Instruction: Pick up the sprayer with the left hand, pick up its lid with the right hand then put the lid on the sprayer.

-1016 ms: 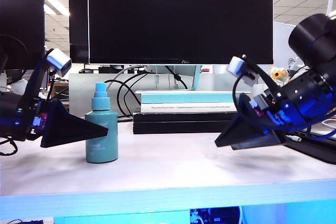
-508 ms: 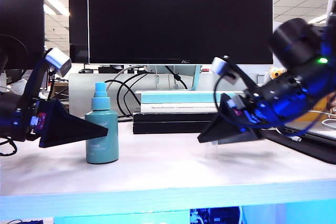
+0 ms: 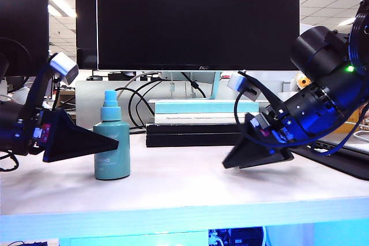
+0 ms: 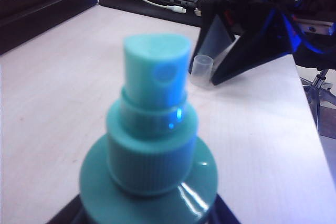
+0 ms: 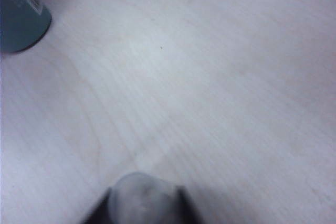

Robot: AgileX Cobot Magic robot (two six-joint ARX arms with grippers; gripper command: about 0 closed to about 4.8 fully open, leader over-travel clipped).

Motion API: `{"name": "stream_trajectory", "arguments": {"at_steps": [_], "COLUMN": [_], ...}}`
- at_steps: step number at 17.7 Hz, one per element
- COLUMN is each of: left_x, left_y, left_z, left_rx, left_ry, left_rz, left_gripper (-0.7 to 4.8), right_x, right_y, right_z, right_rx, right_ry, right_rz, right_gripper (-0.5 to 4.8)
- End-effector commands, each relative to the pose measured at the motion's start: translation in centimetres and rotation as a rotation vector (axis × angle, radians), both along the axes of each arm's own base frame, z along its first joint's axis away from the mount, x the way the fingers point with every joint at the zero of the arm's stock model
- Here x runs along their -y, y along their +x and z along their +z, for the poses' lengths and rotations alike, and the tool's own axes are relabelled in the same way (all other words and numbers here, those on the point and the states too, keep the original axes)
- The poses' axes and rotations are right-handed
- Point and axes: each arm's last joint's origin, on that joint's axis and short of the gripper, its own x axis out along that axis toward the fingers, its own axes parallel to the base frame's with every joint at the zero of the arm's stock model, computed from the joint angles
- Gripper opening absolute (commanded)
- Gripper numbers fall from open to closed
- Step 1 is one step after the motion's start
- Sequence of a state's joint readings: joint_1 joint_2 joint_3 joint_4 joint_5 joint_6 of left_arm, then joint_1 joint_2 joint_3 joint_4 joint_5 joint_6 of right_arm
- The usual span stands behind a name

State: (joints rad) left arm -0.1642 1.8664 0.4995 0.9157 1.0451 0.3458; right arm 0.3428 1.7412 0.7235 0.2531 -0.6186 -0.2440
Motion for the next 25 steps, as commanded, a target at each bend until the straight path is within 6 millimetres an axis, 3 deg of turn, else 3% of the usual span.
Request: {"name": "stream_trajectory", "arguments": {"at_steps": [1,7,13,19,25], "left_x": [0.0,0.0,0.0,0.0,0.1], "left_y": [-0.2,-0.2,-0.2,-0.2,-0.2], "left_z": [-0.4,-0.4,-0.3,-0.3,-0.2], "left_rx": [-0.039,-0.039,-0.038,-0.03,-0.026], "left_ry": [0.004,0.004,0.004,-0.002,-0.014], "left_rz": [0.0,0.0,-0.001,-0.015,-0.035], "left_gripper": [2.68,2.68,2.68,2.68,2.68], "right_x": [0.0,-0.7,-3.3,-6.7,-9.5], "right_y": [0.1,1.5,4.0,3.7,2.1], "right_z": [0.2,2.1,7.8,10.8,10.9], "right_rx": [0.025,0.017,-0.03,-0.034,0.008], "right_ry": [-0.006,0.122,0.275,0.296,0.256], "right_rz": [-0.01,0.004,0.148,0.268,0.34], "right_gripper": [0.83,0.83,0.83,0.83,0.83]}}
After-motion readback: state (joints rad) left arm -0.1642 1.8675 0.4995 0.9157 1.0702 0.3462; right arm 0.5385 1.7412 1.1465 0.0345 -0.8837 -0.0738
